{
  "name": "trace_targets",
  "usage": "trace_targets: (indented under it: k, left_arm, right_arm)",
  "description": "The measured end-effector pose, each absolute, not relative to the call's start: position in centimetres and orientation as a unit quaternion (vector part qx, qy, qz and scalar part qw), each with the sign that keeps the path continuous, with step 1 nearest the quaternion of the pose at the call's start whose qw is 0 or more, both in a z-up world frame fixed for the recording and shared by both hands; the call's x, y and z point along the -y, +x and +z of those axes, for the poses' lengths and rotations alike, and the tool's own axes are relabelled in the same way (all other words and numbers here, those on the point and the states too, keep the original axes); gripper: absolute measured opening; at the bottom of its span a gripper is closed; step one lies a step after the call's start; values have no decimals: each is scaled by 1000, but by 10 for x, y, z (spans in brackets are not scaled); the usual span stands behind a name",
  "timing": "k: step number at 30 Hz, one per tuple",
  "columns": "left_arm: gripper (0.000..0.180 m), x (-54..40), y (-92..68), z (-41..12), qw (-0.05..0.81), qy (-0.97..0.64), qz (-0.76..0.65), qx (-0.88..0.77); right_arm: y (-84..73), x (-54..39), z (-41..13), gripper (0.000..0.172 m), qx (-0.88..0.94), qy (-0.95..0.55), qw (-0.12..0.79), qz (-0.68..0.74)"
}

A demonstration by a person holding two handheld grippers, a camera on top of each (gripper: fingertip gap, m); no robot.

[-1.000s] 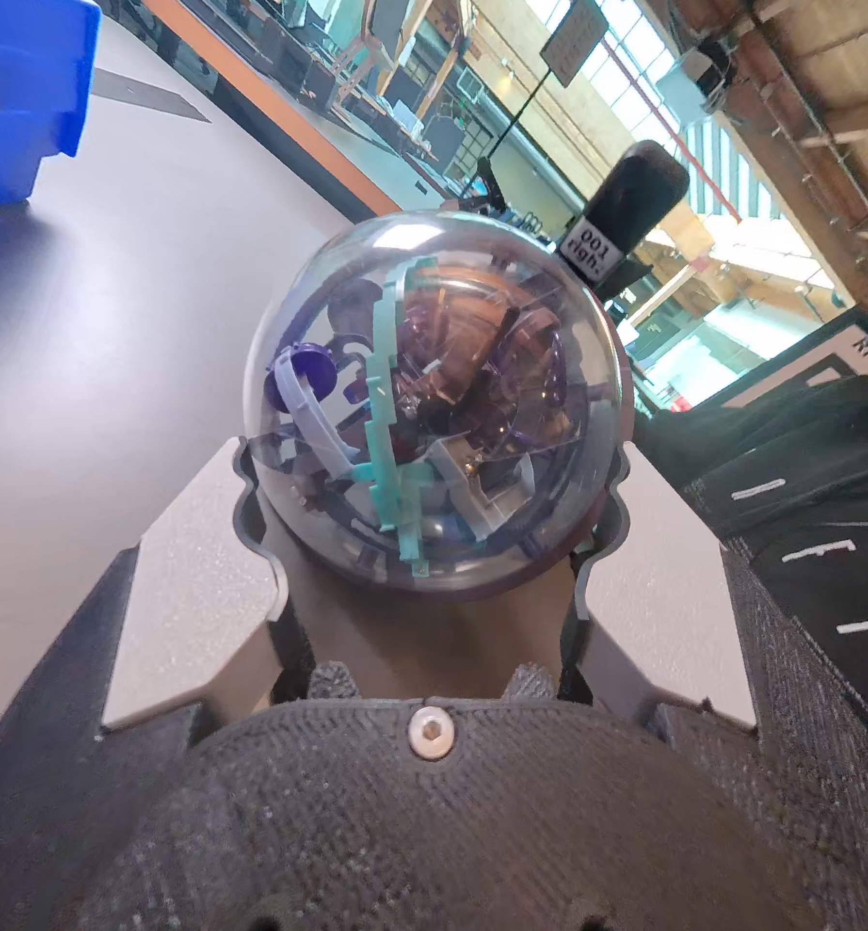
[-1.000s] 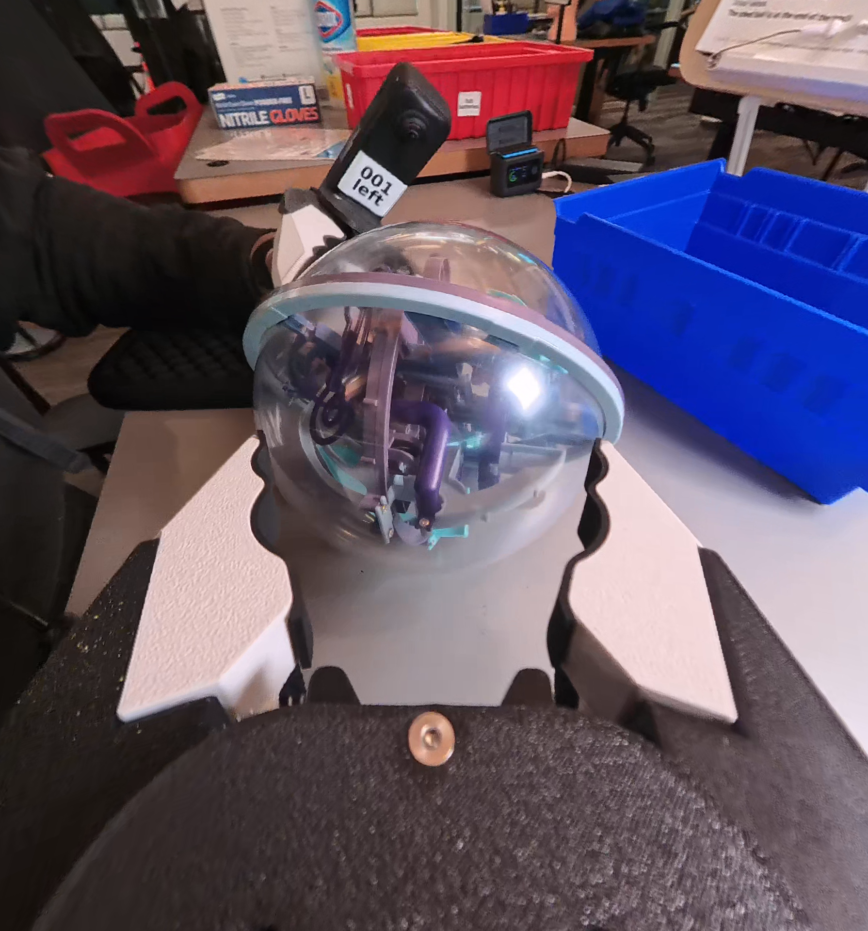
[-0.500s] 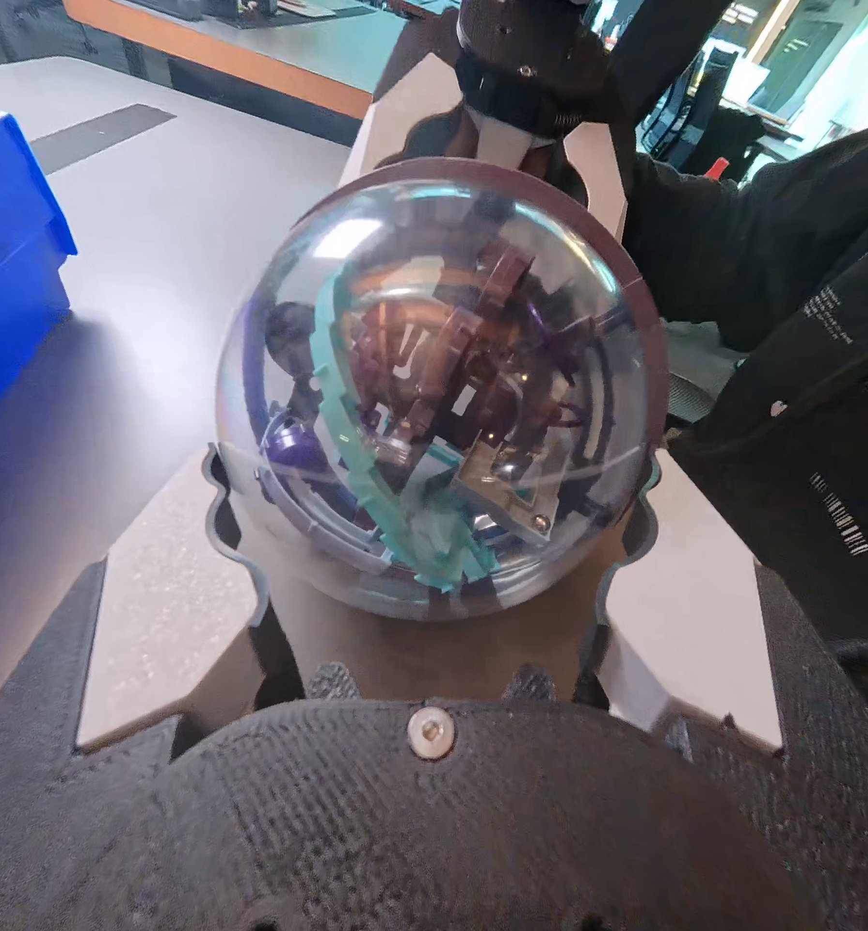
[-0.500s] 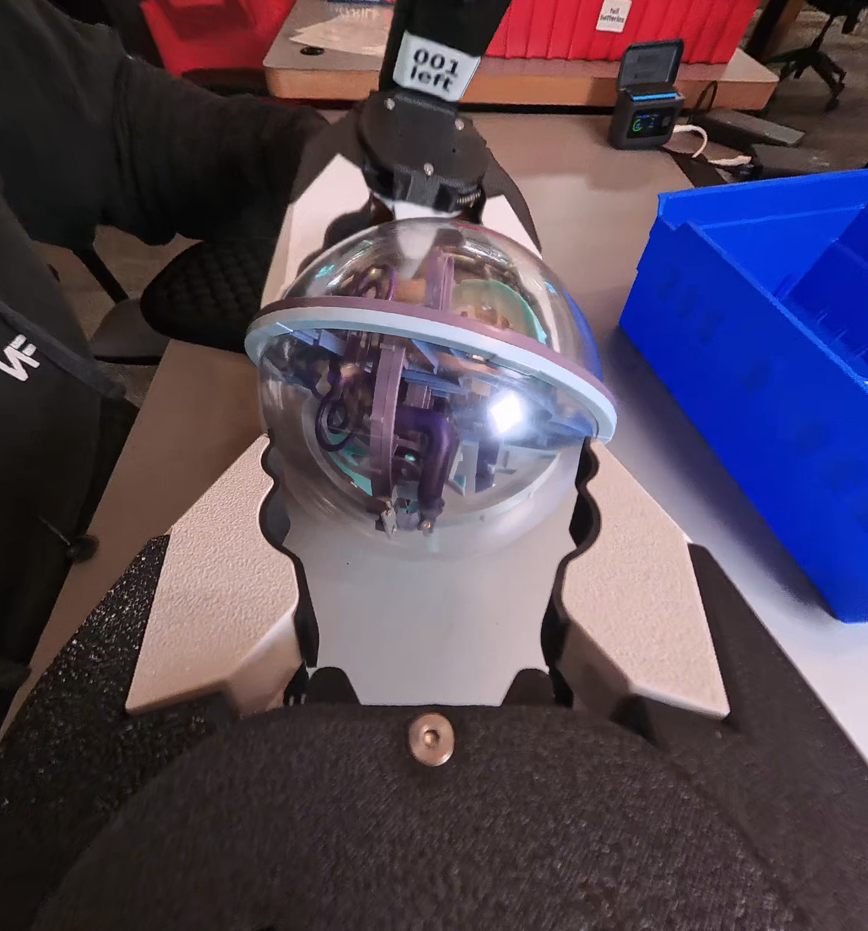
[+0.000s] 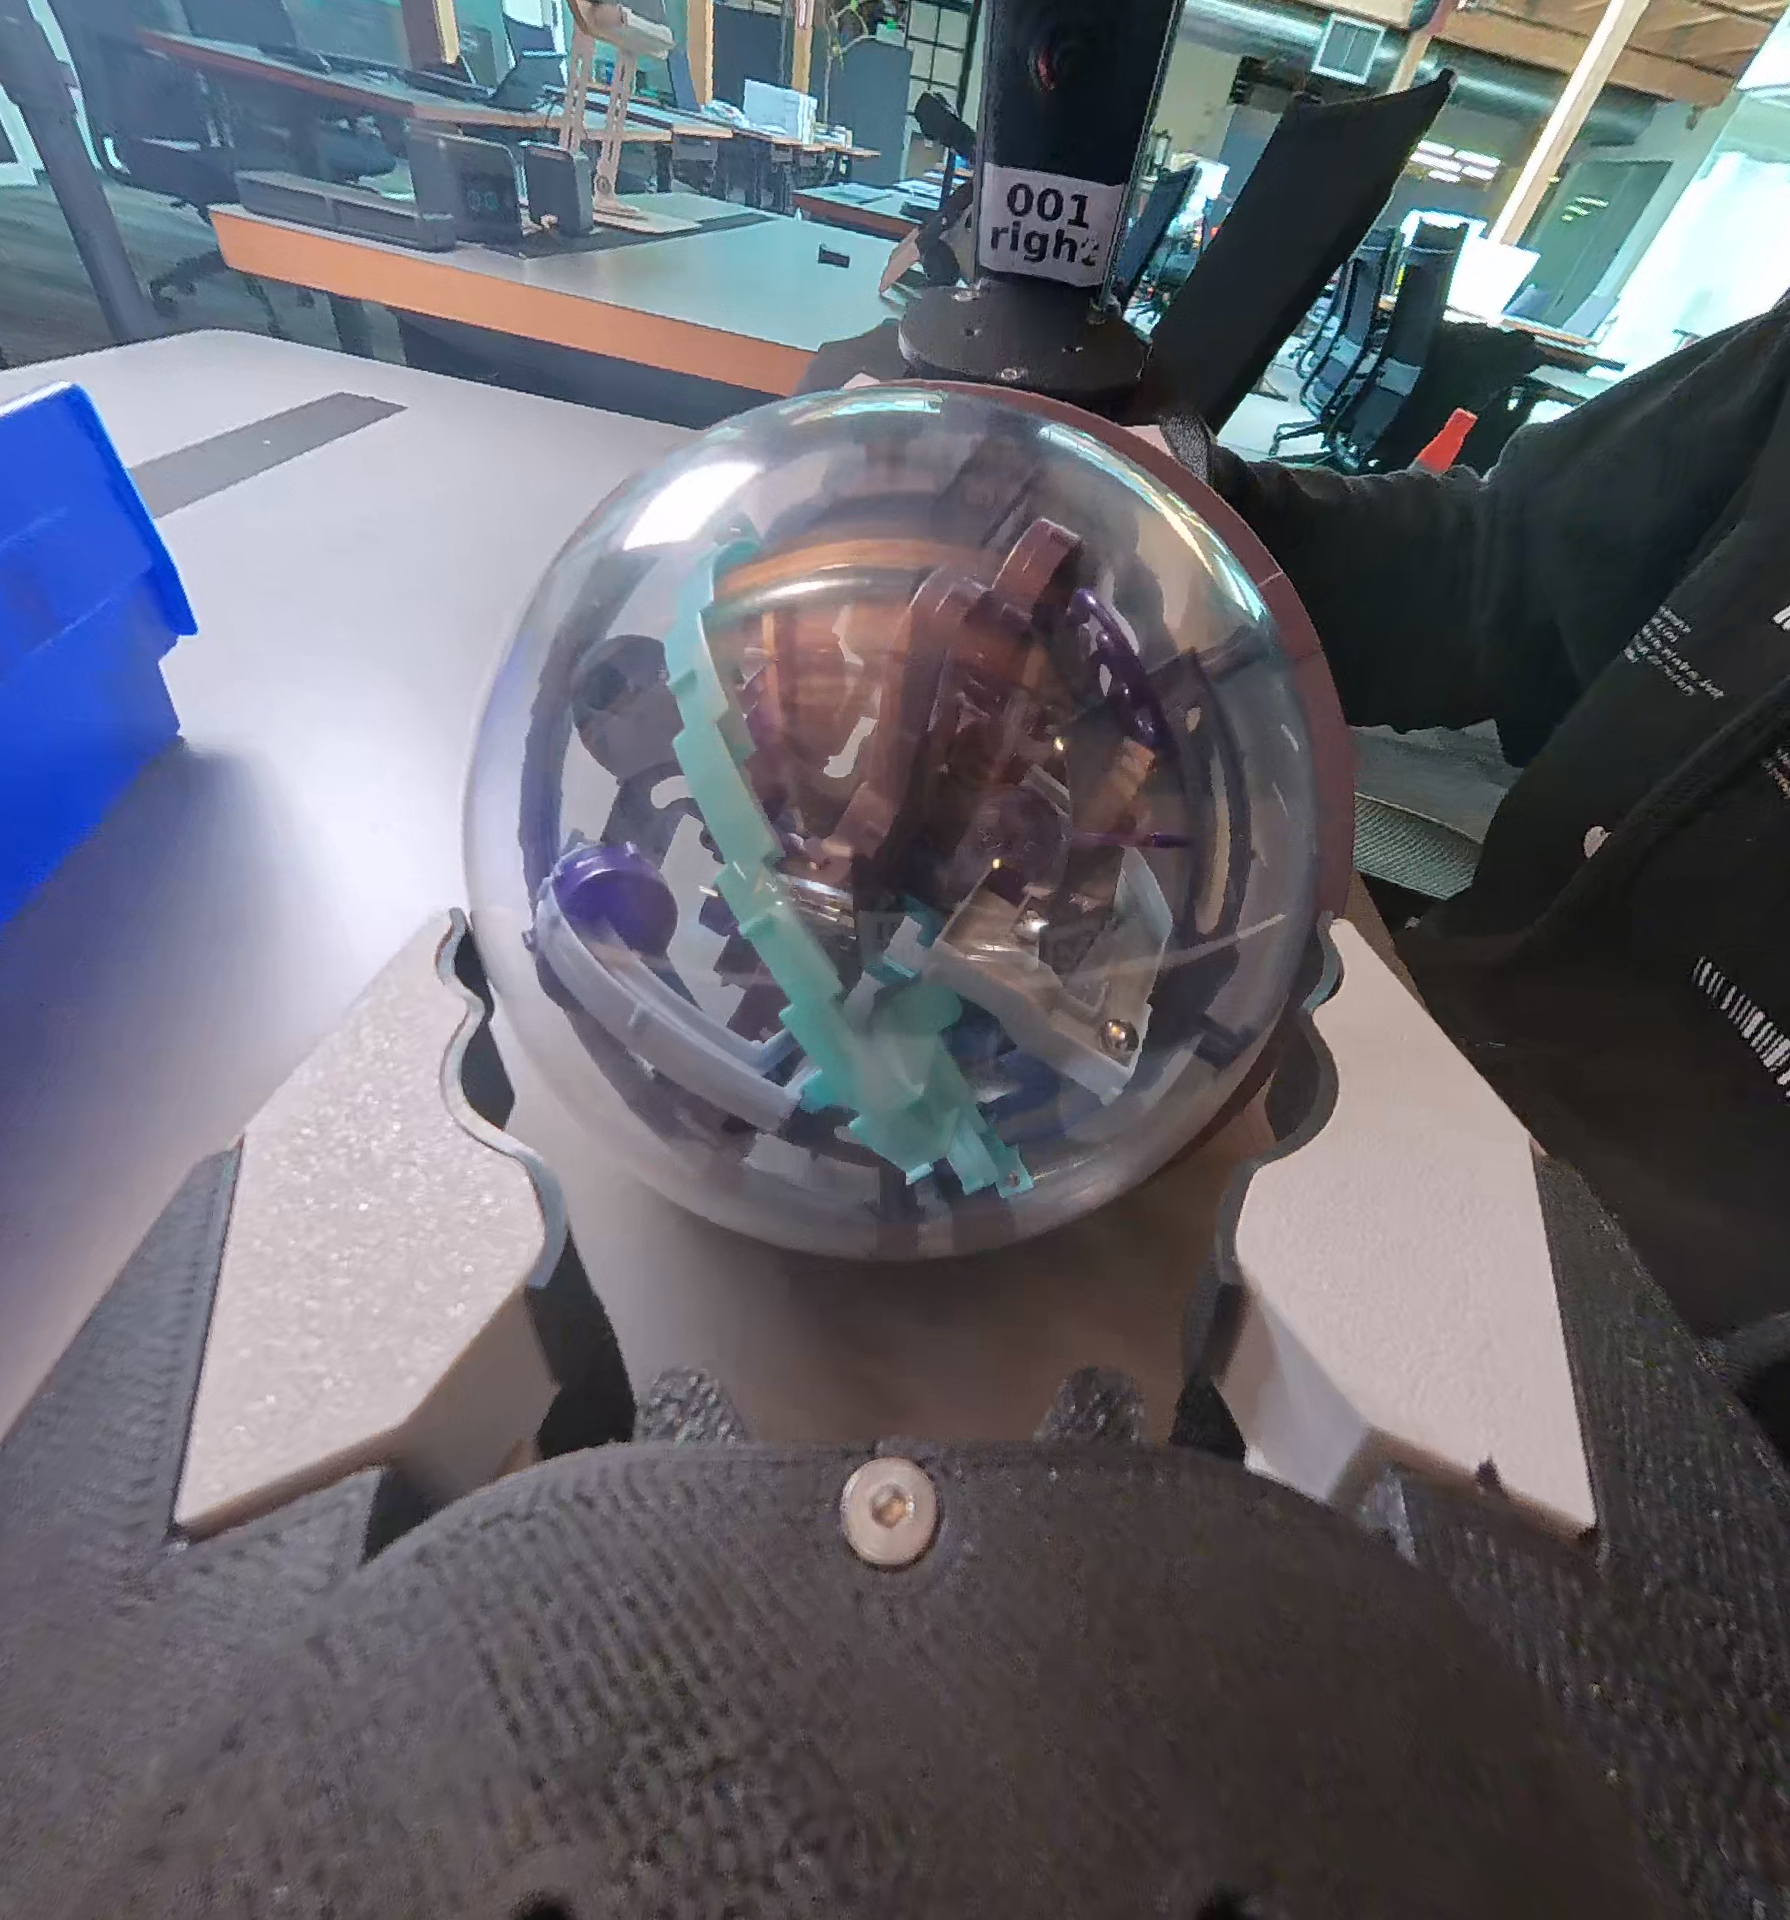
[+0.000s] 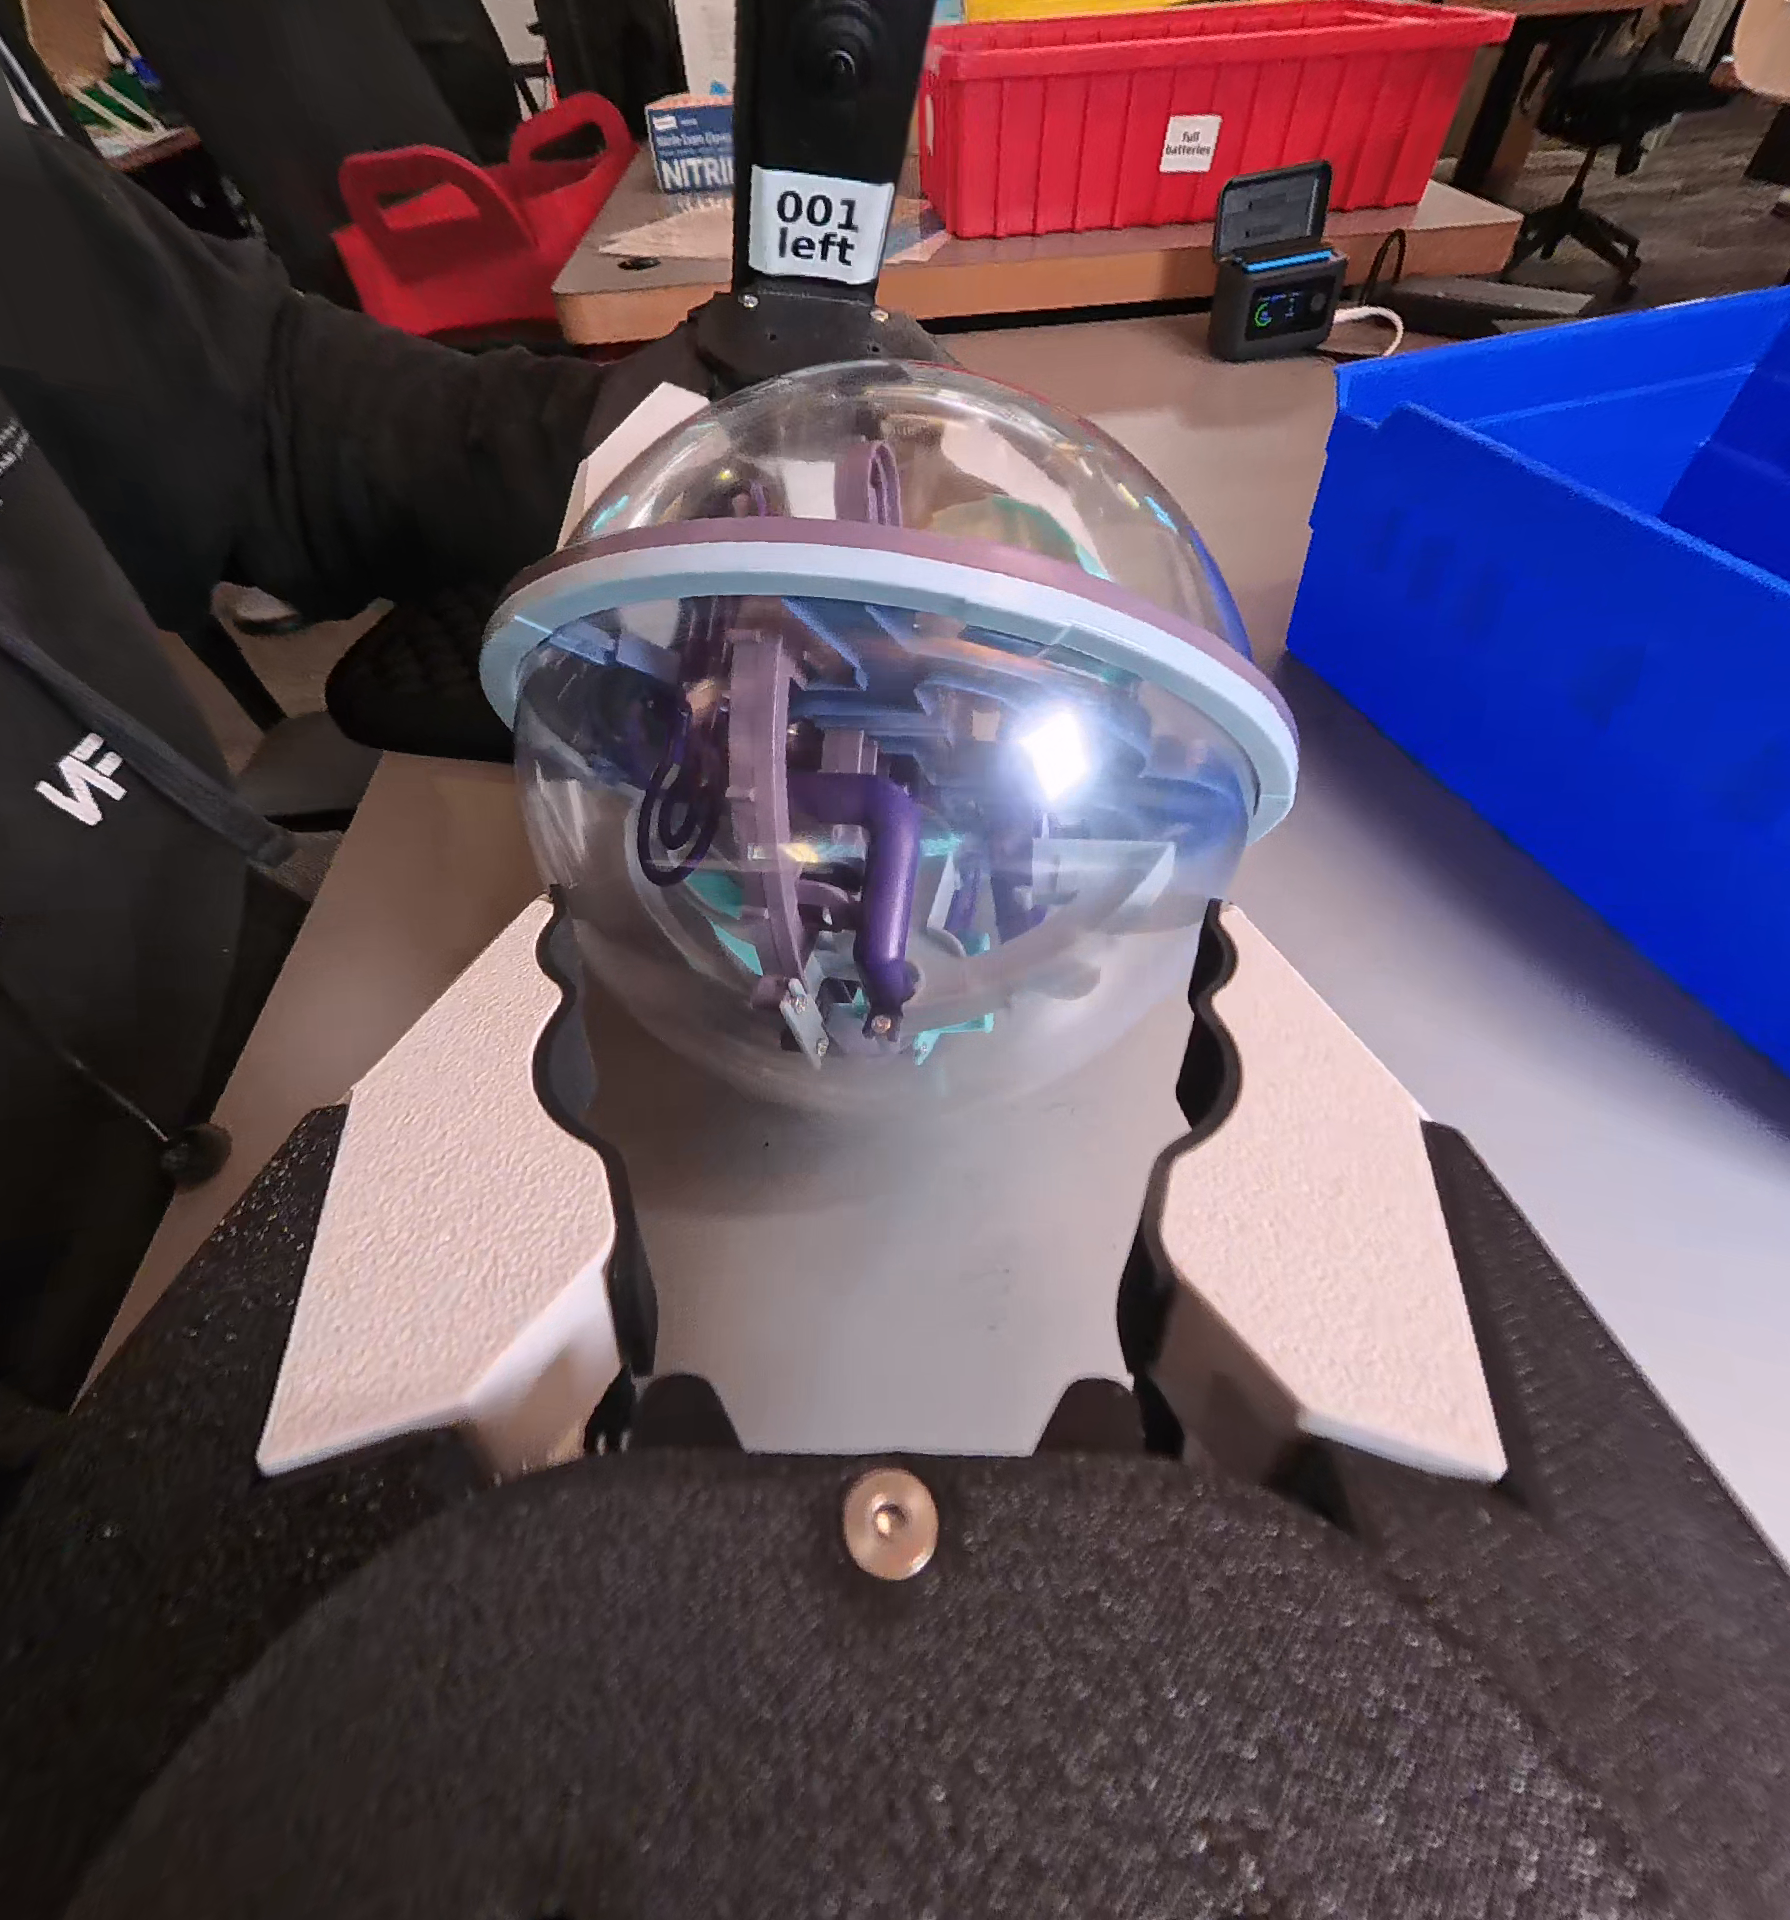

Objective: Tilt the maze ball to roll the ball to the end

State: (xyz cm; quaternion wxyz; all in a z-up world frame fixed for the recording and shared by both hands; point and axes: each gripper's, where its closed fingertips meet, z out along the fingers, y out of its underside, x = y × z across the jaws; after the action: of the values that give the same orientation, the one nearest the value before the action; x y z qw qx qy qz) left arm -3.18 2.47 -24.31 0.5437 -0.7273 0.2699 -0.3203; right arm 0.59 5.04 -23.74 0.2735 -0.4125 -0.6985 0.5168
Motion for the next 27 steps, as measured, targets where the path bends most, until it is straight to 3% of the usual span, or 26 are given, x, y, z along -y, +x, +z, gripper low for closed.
trace_targets:
  k: [27]
  left_arm:
    - [147,-40,-35,-239,497,-748,-395,-195]
  right_arm:
    - [6,-62,-245,116,639,-464,227,570]
